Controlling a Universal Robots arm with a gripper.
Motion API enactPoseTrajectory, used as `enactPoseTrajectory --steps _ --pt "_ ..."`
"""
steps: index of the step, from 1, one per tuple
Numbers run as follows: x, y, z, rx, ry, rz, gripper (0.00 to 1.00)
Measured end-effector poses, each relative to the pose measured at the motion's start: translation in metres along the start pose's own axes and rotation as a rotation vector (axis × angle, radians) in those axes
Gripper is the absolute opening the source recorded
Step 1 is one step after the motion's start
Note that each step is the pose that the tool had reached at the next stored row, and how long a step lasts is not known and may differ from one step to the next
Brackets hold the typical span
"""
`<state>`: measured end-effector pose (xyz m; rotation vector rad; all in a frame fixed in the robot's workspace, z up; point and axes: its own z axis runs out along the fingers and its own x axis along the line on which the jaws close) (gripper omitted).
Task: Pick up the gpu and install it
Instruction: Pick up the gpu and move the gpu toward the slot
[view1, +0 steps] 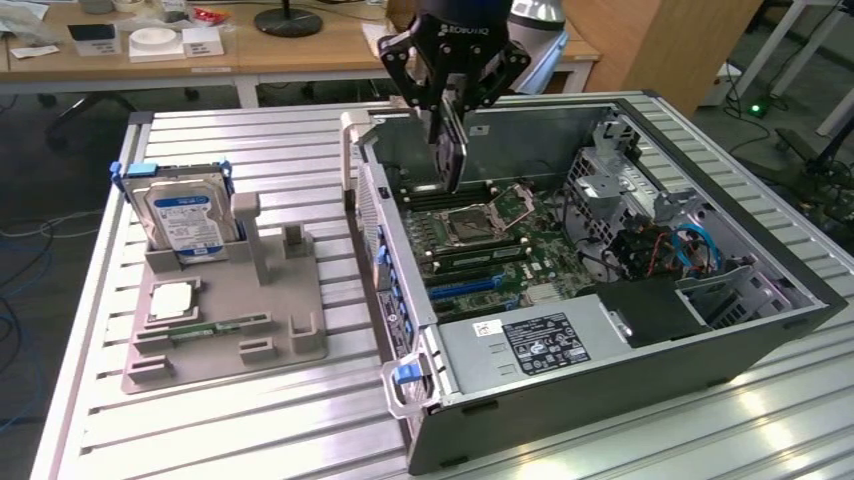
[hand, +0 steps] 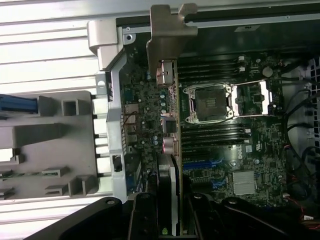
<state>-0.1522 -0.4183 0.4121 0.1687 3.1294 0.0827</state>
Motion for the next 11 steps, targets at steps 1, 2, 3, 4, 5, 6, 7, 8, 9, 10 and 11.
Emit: enactPoseTrajectory --steps 1,2,3,4,5,6,7,8,9,10,11 --pt "-0.001 0.0001 0.0002 -0.0005 -0.0026 -0.003 0.29" --pt "-0.002 0.0002 0.0004 -0.0006 -0.0034 -0.009 0.29" --pt "-0.003 0.0002 0.0005 -0.0007 -0.0036 -0.016 0.29" --pt "-0.003 0.0004 0.0006 -0.0007 -0.0036 -0.023 0.29" --pt "-0.004 0.0004 0.0008 -0.0008 -0.0032 -0.032 0.29" --pt "-0.005 0.0005 0.0009 -0.0008 -0.0026 -0.04 0.29" --pt "-0.006 0.0006 0.001 -0.0008 -0.0023 -0.048 0.29" --pt "-0.007 0.0008 0.0012 -0.0008 -0.0019 -0.054 0.29" --pt "-0.009 0.0009 0.0014 -0.0009 -0.0017 -0.058 0.29" --pt "-0.01 0.001 0.0015 -0.0009 -0.0015 -0.06 0.29" --pt "-0.012 0.0013 0.0017 -0.001 -0.0014 -0.061 0.29"
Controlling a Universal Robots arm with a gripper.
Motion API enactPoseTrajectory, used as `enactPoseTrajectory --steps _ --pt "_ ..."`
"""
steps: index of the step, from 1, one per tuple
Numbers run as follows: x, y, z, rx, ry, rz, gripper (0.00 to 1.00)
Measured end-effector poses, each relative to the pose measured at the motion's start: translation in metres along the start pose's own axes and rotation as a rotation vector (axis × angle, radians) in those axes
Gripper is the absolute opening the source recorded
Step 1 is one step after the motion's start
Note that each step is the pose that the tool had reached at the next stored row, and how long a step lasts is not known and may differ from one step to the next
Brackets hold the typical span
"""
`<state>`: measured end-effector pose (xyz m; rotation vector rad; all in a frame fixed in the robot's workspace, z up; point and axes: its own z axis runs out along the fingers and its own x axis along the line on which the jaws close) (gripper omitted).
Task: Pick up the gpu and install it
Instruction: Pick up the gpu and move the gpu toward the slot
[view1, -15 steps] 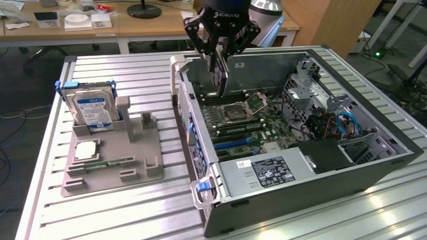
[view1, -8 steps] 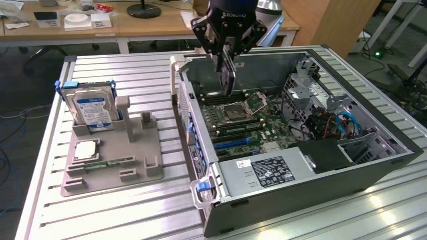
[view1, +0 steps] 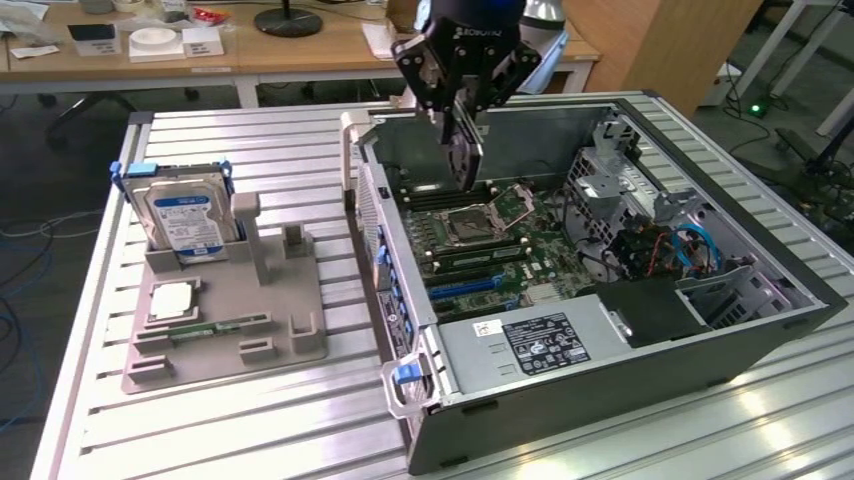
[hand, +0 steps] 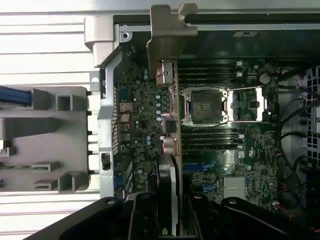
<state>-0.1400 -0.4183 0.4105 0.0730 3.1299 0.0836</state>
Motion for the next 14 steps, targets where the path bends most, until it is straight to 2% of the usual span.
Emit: enactPoseTrajectory --steps 14 --pt "-0.046 0.0021 0.0015 0.0001 0.0 -0.001 0.29"
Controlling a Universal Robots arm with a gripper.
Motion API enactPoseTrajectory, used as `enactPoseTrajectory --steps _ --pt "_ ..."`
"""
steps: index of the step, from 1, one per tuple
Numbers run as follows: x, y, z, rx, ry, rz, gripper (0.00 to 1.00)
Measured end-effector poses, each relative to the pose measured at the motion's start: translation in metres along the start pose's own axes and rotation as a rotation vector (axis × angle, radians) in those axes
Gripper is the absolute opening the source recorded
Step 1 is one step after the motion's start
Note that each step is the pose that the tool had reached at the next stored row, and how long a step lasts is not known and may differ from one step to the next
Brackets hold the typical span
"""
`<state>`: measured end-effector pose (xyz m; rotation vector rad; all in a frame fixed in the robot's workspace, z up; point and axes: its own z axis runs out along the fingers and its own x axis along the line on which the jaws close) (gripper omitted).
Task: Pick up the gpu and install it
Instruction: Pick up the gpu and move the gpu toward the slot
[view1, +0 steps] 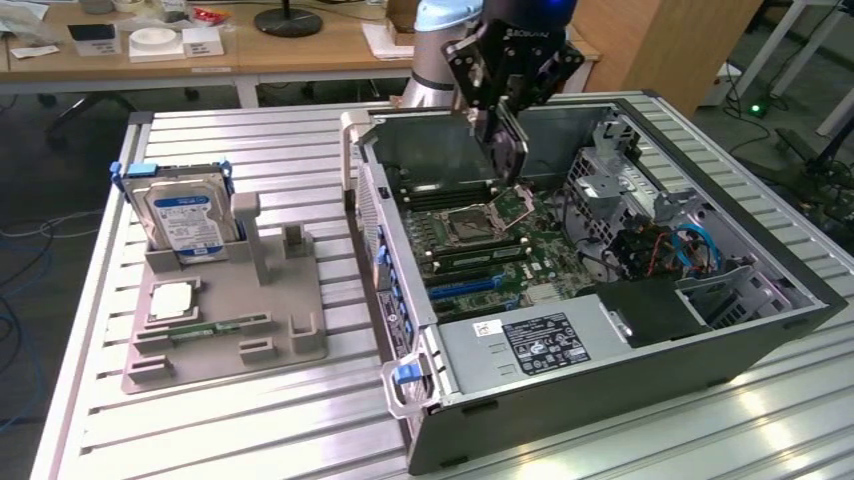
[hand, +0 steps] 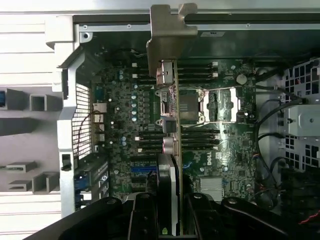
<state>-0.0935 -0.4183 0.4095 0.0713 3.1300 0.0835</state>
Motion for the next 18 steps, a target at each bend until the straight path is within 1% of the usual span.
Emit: enactPoseTrajectory --steps 11,18 --pt "-0.035 0.0015 0.0009 -0.0001 0.0 0.0 0.29" --pt "-0.06 0.0027 0.0018 0.0 0.0 0.0 0.29"
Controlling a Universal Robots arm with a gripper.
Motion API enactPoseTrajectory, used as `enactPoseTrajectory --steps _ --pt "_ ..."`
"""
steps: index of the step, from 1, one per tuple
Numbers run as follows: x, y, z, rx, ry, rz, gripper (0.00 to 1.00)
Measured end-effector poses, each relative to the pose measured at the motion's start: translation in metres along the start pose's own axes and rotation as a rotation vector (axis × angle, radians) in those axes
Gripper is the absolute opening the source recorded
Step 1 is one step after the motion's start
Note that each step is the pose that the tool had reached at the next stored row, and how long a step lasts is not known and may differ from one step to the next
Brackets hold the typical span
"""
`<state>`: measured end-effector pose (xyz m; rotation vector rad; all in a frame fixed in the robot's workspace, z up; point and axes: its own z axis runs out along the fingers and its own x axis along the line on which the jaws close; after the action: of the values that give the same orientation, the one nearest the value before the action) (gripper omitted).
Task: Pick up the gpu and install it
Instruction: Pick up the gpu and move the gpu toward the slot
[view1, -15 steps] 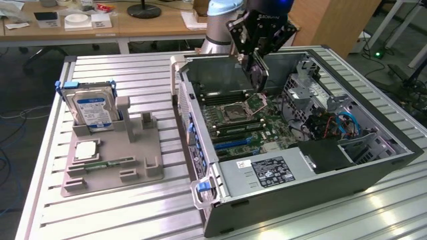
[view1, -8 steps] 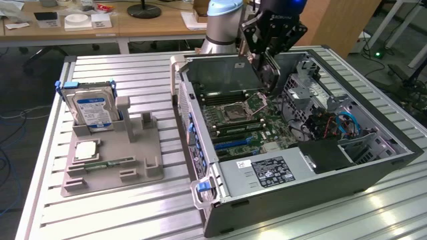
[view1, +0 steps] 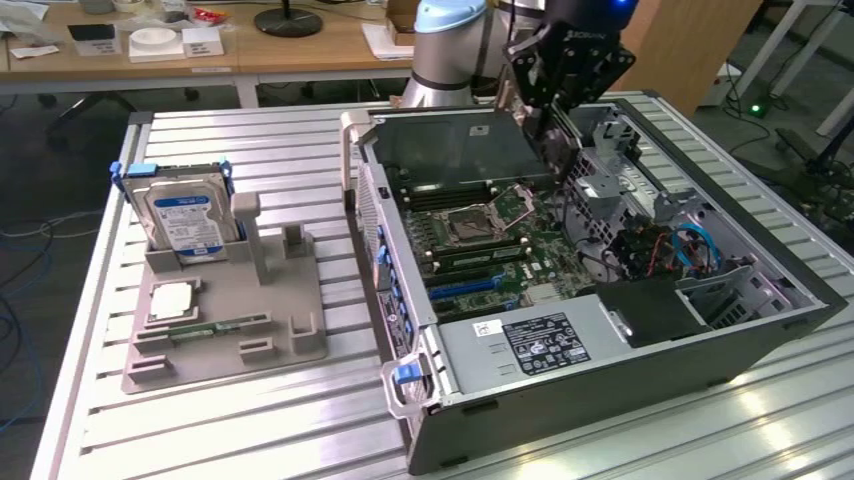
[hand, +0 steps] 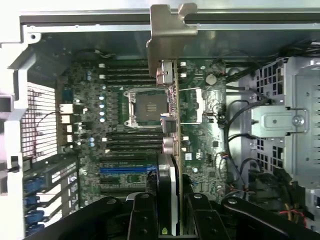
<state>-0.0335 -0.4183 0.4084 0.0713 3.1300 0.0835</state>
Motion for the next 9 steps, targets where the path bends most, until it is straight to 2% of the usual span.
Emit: enactPoseTrajectory --steps 3,9 --pt "-0.008 0.0003 0.0004 -0.0001 -0.0001 0.0 0.29" --pt "-0.0081 0.0003 0.0004 0.0 -0.0001 0.0 0.29"
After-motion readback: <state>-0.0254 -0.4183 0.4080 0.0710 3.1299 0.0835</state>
